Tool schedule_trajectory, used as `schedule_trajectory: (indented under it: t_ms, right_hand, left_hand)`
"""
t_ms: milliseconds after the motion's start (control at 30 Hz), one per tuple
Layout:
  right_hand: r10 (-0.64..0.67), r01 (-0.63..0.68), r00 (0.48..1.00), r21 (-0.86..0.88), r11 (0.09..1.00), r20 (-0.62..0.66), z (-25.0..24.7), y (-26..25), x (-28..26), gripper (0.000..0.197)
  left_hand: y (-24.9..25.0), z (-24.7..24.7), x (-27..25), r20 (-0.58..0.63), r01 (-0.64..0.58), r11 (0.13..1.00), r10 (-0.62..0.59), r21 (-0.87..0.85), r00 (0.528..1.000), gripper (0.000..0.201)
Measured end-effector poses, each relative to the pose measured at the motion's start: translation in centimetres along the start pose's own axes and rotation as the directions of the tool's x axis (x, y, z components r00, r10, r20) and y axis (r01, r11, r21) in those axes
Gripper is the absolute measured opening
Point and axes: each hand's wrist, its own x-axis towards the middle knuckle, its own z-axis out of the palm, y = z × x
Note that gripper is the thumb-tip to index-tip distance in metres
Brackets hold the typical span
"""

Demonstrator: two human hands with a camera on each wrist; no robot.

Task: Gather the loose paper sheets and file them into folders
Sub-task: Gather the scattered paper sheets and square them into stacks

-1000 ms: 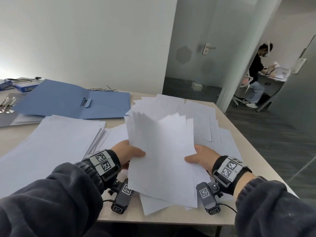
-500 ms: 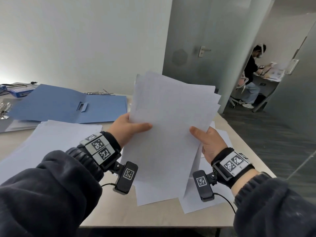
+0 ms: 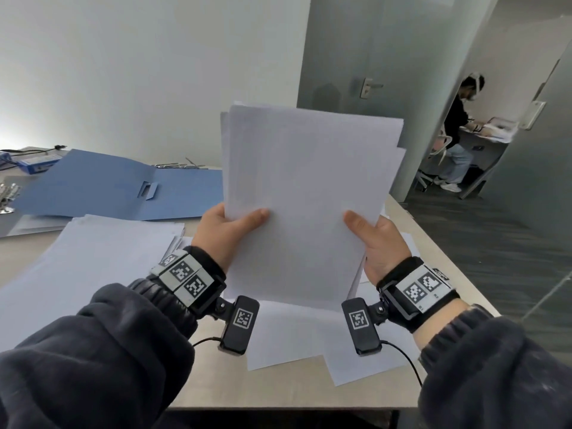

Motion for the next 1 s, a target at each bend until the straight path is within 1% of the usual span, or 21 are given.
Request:
schedule_trajectory:
  t_ms: [67,133,200,267,300,367,433,467,533,567,600,633,700,767,867,900,933,1000]
  right_hand:
    - [0.037,-0.036,0.999,-0.028,0.999,0.04,-0.1,0.1,-0.2,0.063]
    - [0.112,-0.103,0.992,-0.138,0.985,0.058,-0.3,1.2,-0.9,0.053]
    - [0.173,-0.155,0.984,-0.263,0.952,0.045,-0.7,2.7,-1.7,0.038]
    - [0.197,-0.178,0.98,-0.339,0.924,0.021,-0.9,3.7,-2.0,0.026]
    - [0.198,-0.181,0.98,-0.356,0.917,0.011,-0.7,3.8,-1.9,0.022]
    - [0.204,-0.196,0.979,-0.376,0.906,-0.018,-0.4,3.8,-1.3,0.022]
    - [0.217,-0.214,0.975,-0.392,0.895,-0.035,-0.1,3.7,-0.4,0.024]
    - [0.223,-0.22,0.974,-0.407,0.886,-0.042,-0.1,3.6,0.0,0.028]
    - [0.241,-0.249,0.967,-0.472,0.846,-0.079,-0.3,3.7,0.9,0.05]
    - [0.254,-0.271,0.962,-0.505,0.82,-0.105,-0.6,3.8,1.3,0.048]
    - [0.272,-0.297,0.954,-0.517,0.803,-0.126,-0.9,3.9,1.7,0.037]
    - [0.293,-0.324,0.945,-0.512,0.795,-0.143,-1.2,4.0,2.0,0.028]
    - [0.313,-0.361,0.932,-0.522,0.773,-0.181,-1.7,4.5,2.8,0.022]
    - [0.307,-0.371,0.928,-0.589,0.718,-0.211,-2.0,4.8,3.8,0.018]
    - [0.263,-0.342,0.939,-0.698,0.629,-0.223,-2.3,5.3,6.1,0.014]
    - [0.245,-0.322,0.945,-0.751,0.577,-0.218,-2.5,5.5,7.0,0.014]
    - [0.231,-0.298,0.951,-0.814,0.498,-0.207,-2.6,5.7,8.0,0.015]
    - [0.23,-0.247,0.956,-0.921,0.301,-0.182,-2.3,5.8,9.7,0.024]
  left_hand:
    - [-0.3,-0.4,0.1,-0.018,-0.009,1.0,0.008,-0.019,1.0,0.044]
    - [-1.6,-1.0,-0.2,0.033,0.022,0.999,-0.021,-0.035,0.999,0.054]
    - [-3.1,-1.6,-0.9,0.12,0.096,0.995,-0.094,-0.009,0.988,0.067]
    - [-4.4,-2.0,-1.3,0.179,0.188,0.982,-0.189,0.024,0.966,0.077]
    - [-4.7,-2.1,-1.3,0.193,0.223,0.974,-0.226,0.038,0.955,0.076]
    - [-4.9,-2.2,-1.0,0.173,0.266,0.962,-0.272,0.055,0.947,0.066]
    - [-4.8,-2.1,-0.3,0.111,0.277,0.957,-0.285,0.08,0.952,0.045]
    - [-4.9,-2.1,0.1,0.071,0.28,0.956,-0.286,0.087,0.956,0.036]
    - [-5.3,-2.2,0.9,-0.024,0.312,0.95,-0.311,0.032,0.95,0.019]
    - [-5.7,-2.4,1.4,-0.072,0.334,0.943,-0.334,-0.018,0.94,0.013]
    - [-6.1,-2.6,1.8,-0.122,0.348,0.935,-0.354,-0.068,0.927,0.01]
    - [-6.6,-2.8,2.3,-0.163,0.359,0.925,-0.375,-0.12,0.913,0.012]
    - [-7.3,-3.1,3.1,-0.216,0.37,0.908,-0.409,-0.197,0.887,0.017]
    - [-7.7,-3.2,3.9,-0.252,0.37,0.904,-0.417,-0.212,0.874,0.019]
    - [-8.4,-3.5,4.9,-0.295,0.401,0.901,-0.433,-0.165,0.852,0.02]
    - [-8.6,-3.7,5.1,-0.308,0.415,0.897,-0.442,-0.153,0.842,0.023]
    - [-8.8,-4.0,5.3,-0.319,0.424,0.894,-0.449,-0.148,0.835,0.025]
    - [-9.1,-4.4,5.3,-0.325,0.436,0.891,-0.454,-0.129,0.83,0.028]
